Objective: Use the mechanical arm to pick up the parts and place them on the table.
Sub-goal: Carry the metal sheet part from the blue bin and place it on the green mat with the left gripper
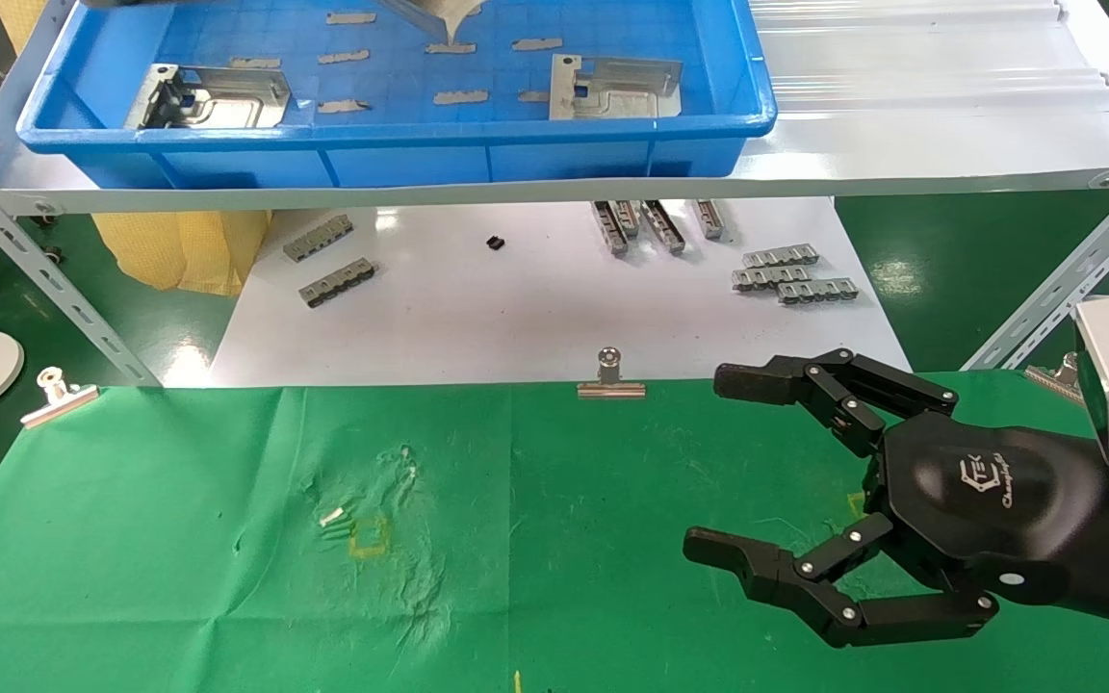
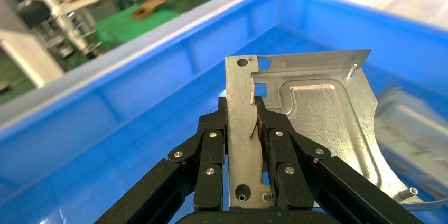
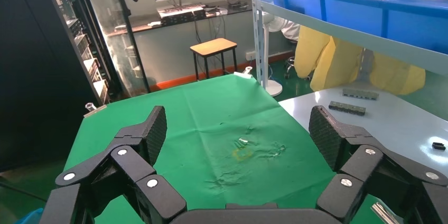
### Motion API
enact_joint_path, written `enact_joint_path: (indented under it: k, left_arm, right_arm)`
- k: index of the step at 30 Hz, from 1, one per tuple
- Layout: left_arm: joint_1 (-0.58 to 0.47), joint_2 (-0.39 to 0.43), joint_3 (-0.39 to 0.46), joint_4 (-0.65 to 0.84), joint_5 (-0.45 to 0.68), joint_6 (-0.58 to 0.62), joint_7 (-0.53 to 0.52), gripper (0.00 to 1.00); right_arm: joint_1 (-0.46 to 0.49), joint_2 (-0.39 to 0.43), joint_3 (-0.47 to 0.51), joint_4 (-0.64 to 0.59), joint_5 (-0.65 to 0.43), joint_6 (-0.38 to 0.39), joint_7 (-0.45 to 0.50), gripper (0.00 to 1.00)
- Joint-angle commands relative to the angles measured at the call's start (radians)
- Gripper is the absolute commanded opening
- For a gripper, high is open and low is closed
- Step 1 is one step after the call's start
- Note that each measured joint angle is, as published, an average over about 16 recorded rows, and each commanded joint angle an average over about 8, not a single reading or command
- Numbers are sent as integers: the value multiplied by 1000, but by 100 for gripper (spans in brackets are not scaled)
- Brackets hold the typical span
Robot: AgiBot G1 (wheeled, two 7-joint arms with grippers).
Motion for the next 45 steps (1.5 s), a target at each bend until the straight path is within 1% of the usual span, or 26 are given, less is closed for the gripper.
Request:
enact_joint_path:
  k: [1, 10, 14, 17, 20, 24, 27, 29, 32, 40, 41, 45]
  left_arm:
    - [-10, -16, -9, -8, -14, 47, 16, 0]
    - [0, -98, -24, -37, -53, 443, 106, 0]
    - [34, -127, -25, -73, -80, 548, 135, 0]
    - [78, -155, -10, -150, -112, 569, 142, 0]
    - [144, -202, 34, -286, -157, 573, 133, 0]
    - [240, -287, 144, -500, -192, 568, 141, 0]
    - [290, -332, 241, -593, -179, 559, 183, 0]
    - [311, -344, 291, -598, -168, 553, 221, 0]
    - [335, -338, 340, -545, -156, 543, 293, 0]
    - [363, -265, 397, -328, -116, 513, 481, 0]
    - [363, -256, 399, -303, -114, 509, 497, 5]
    - [362, -227, 403, -210, -107, 490, 552, 54]
  right_arm:
    - [0, 0, 0, 0, 0, 0, 0, 100]
    - [0, 0, 0, 0, 0, 0, 0, 100]
    - [0, 0, 0, 0, 0, 0, 0, 100]
    - [0, 0, 0, 0, 0, 0, 0, 100]
    - [0, 0, 0, 0, 0, 0, 0, 100]
    - [0, 0, 0, 0, 0, 0, 0, 100]
    - [0, 0, 0, 0, 0, 0, 0, 100]
    - [0, 0, 0, 0, 0, 0, 0, 100]
    - [0, 0, 0, 0, 0, 0, 0, 100]
    - [0, 0, 0, 0, 0, 0, 0, 100]
    - [0, 0, 0, 0, 0, 0, 0, 100]
    - [0, 0, 0, 0, 0, 0, 0, 100]
